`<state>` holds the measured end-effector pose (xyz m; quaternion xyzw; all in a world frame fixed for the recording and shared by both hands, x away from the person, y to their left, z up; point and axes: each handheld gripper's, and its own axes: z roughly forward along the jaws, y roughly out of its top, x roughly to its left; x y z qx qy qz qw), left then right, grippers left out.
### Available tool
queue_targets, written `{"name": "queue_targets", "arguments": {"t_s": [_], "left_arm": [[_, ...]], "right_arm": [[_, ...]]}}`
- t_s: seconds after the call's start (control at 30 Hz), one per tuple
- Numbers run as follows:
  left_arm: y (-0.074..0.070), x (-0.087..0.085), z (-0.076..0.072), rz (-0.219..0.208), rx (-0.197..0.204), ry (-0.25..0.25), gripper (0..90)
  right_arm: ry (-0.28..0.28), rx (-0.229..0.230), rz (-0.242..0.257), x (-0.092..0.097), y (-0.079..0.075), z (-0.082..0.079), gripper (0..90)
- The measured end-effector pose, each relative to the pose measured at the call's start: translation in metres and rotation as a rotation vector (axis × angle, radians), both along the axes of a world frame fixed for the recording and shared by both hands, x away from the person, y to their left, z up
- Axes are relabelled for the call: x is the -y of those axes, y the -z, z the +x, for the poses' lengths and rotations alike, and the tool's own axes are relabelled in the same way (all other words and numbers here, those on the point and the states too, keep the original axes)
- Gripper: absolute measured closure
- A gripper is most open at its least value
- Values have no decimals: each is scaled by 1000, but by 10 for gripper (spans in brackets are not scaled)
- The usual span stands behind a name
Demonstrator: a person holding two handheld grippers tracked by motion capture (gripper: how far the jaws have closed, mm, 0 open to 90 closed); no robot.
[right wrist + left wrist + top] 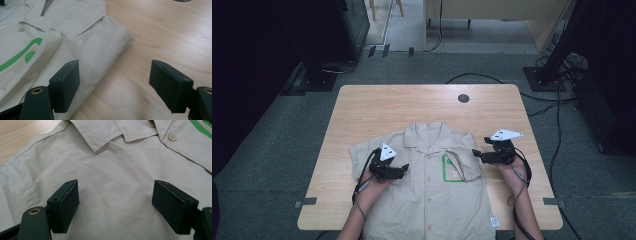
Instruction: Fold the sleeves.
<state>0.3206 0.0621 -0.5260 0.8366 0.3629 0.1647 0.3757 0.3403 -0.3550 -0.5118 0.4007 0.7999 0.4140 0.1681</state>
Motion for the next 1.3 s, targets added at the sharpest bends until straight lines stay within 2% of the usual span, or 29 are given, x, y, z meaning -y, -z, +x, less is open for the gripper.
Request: {"name": "queue_targets", "arguments": {"t_s": [0.47, 0.8, 1.2, 1.3], "left_arm": [[0, 0, -1, 0, 3, -6, 219], [0, 0, -2, 1, 2, 9, 226], [0, 0, -3, -1, -1, -1, 225], [-1, 0, -3, 2, -4, -1, 225]], "right_arm": [[39, -6, 8, 13, 5, 1, 232], [57, -13, -32, 19, 9, 1, 223], [73, -27, -58, 24, 15, 2, 217], [79, -25, -85, 23, 16, 2, 206]]}}
